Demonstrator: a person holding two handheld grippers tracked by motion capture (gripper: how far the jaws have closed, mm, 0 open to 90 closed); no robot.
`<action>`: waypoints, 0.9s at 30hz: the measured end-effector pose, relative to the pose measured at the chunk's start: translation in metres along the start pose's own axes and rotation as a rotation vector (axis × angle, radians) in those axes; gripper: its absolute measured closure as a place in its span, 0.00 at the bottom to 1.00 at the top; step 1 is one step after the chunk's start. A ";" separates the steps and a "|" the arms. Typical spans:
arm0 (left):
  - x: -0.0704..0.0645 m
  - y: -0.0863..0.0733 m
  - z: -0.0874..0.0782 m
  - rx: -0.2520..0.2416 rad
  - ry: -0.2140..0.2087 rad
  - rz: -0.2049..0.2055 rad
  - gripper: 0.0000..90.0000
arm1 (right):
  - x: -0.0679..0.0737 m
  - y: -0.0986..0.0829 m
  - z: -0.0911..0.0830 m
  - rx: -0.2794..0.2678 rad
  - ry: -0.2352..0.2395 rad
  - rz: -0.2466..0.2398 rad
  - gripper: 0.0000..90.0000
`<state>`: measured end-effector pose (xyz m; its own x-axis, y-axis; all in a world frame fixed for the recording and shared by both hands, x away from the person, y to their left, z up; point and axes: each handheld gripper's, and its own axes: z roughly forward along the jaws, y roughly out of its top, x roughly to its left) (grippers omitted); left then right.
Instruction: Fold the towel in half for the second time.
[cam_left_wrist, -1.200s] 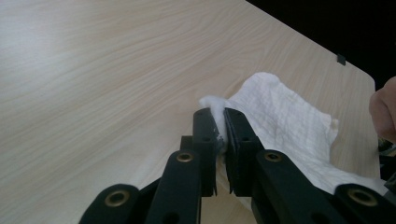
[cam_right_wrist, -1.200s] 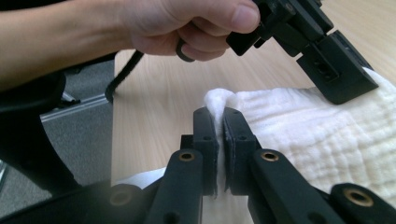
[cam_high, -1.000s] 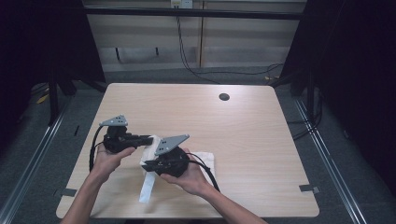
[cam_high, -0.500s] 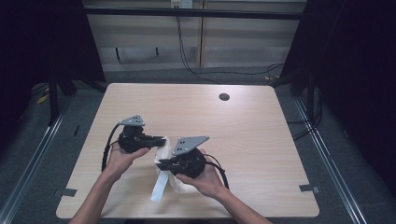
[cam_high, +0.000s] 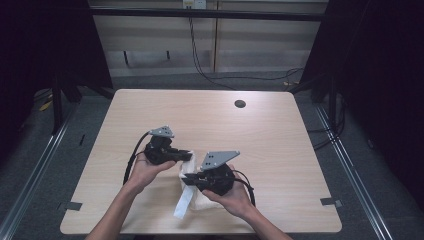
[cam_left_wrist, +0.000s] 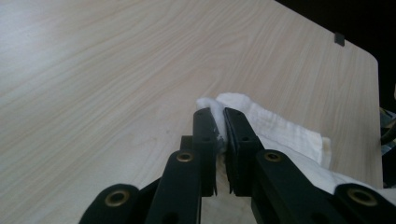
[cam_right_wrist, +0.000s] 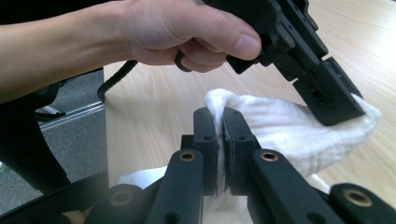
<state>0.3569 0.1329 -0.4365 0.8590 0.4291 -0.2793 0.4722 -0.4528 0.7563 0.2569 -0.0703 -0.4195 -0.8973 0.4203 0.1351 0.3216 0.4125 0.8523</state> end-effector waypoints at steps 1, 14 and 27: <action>-0.001 0.000 0.003 0.006 -0.001 0.003 0.93 | 0.000 -0.002 -0.001 0.006 -0.001 0.002 0.95; -0.010 0.002 0.049 0.073 -0.023 0.002 0.93 | -0.008 -0.039 -0.017 0.059 -0.059 0.051 0.95; -0.011 -0.004 0.086 0.128 -0.040 -0.004 0.92 | -0.016 -0.067 -0.021 0.143 -0.102 0.080 0.94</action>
<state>0.3630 0.0627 -0.4870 0.8632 0.4003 -0.3077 0.4946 -0.5480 0.6745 0.2436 -0.1221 -0.4683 -0.8340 0.5332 0.1419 0.4372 0.4817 0.7595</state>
